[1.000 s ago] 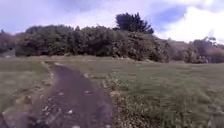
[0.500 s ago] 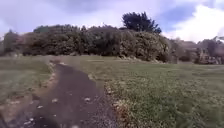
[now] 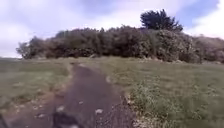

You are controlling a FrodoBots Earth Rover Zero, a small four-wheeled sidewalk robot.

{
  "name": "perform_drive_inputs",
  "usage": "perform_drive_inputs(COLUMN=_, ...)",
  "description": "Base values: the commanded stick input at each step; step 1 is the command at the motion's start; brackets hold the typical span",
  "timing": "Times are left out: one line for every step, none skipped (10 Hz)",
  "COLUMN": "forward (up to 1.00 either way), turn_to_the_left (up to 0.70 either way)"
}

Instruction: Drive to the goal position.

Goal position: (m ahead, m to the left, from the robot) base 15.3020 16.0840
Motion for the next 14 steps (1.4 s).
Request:
perform_drive_inputs(forward=0.85, turn_to_the_left=0.18)
perform_drive_inputs(forward=0.85, turn_to_the_left=0.0)
perform_drive_inputs(forward=0.85, turn_to_the_left=0.0)
perform_drive_inputs(forward=0.85, turn_to_the_left=0.0)
perform_drive_inputs(forward=0.85, turn_to_the_left=0.0)
perform_drive_inputs(forward=0.85, turn_to_the_left=0.0)
perform_drive_inputs(forward=0.85, turn_to_the_left=0.0)
perform_drive_inputs(forward=0.85, turn_to_the_left=0.08)
perform_drive_inputs(forward=0.85, turn_to_the_left=0.31)
perform_drive_inputs(forward=0.85, turn_to_the_left=0.34)
perform_drive_inputs(forward=0.85, turn_to_the_left=0.34)
perform_drive_inputs(forward=0.85, turn_to_the_left=0.34)
perform_drive_inputs(forward=0.85, turn_to_the_left=0.34)
perform_drive_inputs(forward=0.85, turn_to_the_left=0.34)
